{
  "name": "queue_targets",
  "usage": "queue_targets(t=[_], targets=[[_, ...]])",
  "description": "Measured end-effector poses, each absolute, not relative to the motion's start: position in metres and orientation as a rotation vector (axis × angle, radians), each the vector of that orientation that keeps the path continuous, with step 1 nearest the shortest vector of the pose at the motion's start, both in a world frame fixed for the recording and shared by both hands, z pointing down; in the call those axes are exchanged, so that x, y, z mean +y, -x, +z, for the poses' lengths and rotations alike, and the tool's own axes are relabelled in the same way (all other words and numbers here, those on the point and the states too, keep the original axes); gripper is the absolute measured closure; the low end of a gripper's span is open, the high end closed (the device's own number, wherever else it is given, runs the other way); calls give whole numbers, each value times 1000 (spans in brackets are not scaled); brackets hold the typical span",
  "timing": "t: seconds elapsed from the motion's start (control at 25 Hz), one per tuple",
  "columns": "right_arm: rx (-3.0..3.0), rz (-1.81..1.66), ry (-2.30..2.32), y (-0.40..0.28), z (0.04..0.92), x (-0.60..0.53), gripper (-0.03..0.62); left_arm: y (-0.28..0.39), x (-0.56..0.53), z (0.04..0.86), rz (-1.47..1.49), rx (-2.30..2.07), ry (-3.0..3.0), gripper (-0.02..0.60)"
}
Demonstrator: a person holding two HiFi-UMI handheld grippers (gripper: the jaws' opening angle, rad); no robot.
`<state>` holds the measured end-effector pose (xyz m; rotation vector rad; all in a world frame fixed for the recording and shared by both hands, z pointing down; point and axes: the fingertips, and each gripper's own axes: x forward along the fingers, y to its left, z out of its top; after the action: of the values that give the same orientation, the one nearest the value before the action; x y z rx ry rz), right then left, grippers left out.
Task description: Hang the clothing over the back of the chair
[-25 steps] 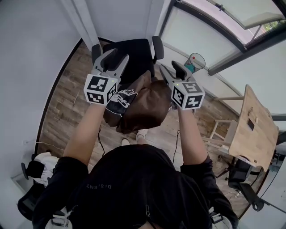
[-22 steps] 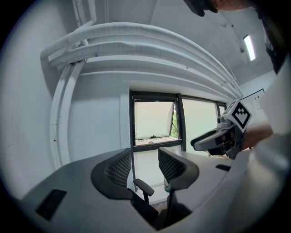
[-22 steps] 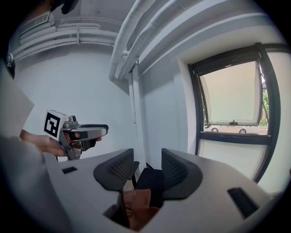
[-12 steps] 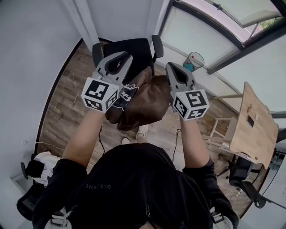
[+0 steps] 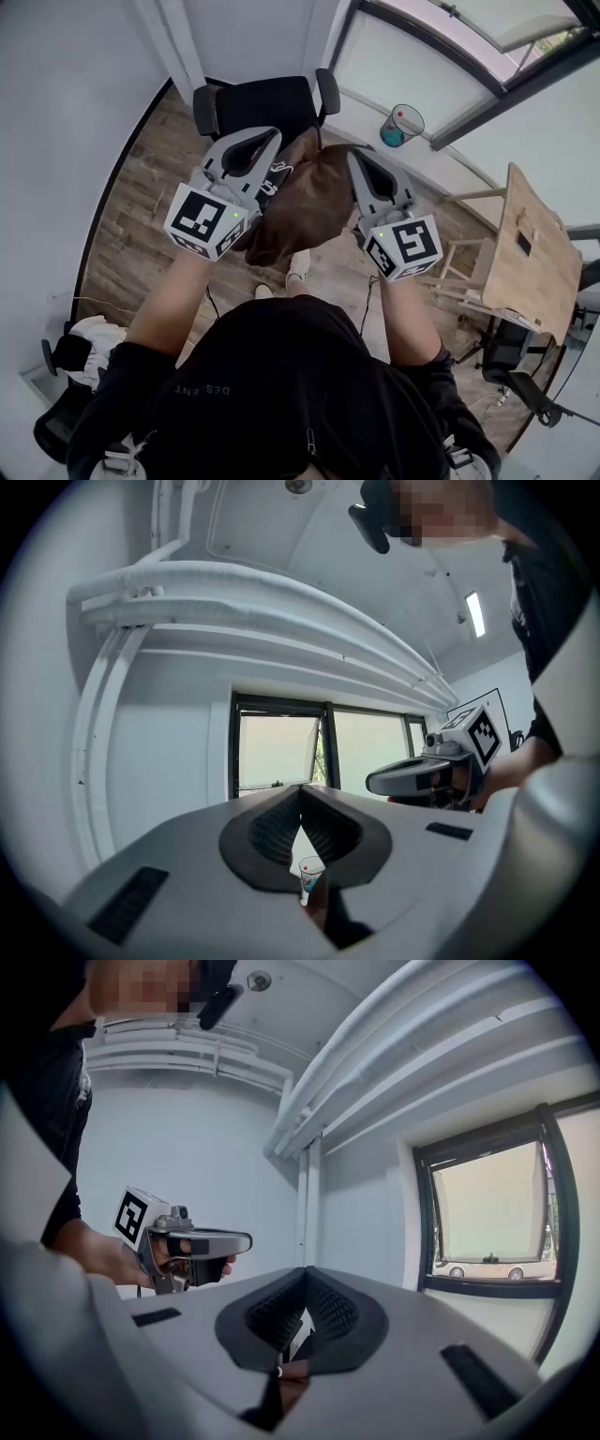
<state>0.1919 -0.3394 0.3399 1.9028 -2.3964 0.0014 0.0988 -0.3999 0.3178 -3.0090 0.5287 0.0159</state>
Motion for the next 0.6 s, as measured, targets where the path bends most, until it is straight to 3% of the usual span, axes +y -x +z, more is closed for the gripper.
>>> queue_targets(t=[0.6], targets=[[-2412,9,-1910,-160,350,-288,600,-75,-338,339,-5,455,3005,563]])
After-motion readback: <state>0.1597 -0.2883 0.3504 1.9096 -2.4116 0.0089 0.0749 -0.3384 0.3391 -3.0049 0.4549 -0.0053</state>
